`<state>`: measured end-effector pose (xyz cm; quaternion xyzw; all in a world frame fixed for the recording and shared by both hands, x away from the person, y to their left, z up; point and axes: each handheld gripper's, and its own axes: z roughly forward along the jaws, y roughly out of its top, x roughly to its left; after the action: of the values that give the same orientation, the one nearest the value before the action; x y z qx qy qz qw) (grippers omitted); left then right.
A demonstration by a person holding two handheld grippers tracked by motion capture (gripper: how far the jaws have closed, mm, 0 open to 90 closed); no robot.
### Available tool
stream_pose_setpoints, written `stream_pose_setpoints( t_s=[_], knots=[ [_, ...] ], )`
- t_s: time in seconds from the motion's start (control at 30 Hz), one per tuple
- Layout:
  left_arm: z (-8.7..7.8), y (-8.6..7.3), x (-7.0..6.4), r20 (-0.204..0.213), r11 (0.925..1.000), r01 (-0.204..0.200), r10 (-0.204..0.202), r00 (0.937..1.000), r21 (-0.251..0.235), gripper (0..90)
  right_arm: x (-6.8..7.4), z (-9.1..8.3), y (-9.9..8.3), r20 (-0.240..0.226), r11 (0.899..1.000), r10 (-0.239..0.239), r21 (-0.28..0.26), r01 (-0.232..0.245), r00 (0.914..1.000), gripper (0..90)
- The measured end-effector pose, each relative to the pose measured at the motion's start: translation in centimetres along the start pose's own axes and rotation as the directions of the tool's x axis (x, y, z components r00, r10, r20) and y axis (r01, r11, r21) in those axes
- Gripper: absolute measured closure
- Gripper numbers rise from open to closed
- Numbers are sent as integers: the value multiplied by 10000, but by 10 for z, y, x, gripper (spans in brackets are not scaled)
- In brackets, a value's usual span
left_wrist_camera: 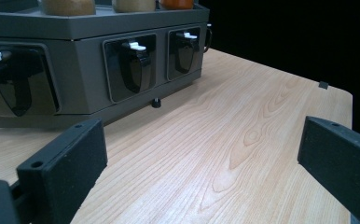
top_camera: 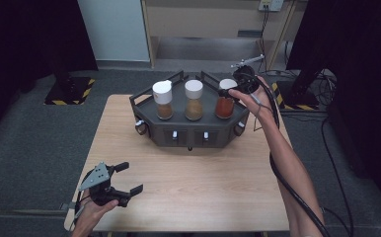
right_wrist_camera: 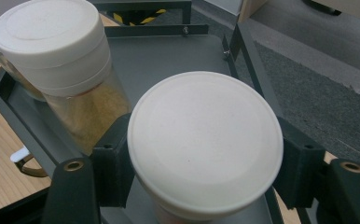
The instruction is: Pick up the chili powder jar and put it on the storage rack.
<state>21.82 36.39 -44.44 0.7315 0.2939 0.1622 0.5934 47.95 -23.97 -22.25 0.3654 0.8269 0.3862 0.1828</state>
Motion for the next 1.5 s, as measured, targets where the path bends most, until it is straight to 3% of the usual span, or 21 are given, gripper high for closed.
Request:
stream_pose_setpoints(
  t_s=[0.57,0.7,0.77,0.87,1.07,1.27,1.5],
  knots=[
    [0,0,0,22,10000,-28,28,10000,10,0,-5,1,-7,-66,9997,191,-167,-192,9998,330],
    [0,0,0,22,10000,-34,34,10000,12,0,-10,1,-15,-292,9982,274,-527,-289,9992,199],
    [0,0,0,23,10000,-35,35,10000,21,0,-4,-1,-15,-54,9981,181,-592,-184,9998,136],
    [0,1,-1,10,10000,-51,51,10000,21,0,-2,-6,-16,2,9956,270,-903,-269,9996,73],
    [0,1,-1,19,10000,-51,51,10000,25,0,3,-23,-13,23,9903,20,-1386,-17,10000,70],
    [1,1,-1,34,10000,-72,72,10000,51,0,10,-45,-10,9,9863,-376,-1609,373,9993,76],
    [1,1,-1,26,10000,-53,53,10000,47,0,14,-62,-11,-249,9822,-556,-1812,502,9981,76]
  ],
)
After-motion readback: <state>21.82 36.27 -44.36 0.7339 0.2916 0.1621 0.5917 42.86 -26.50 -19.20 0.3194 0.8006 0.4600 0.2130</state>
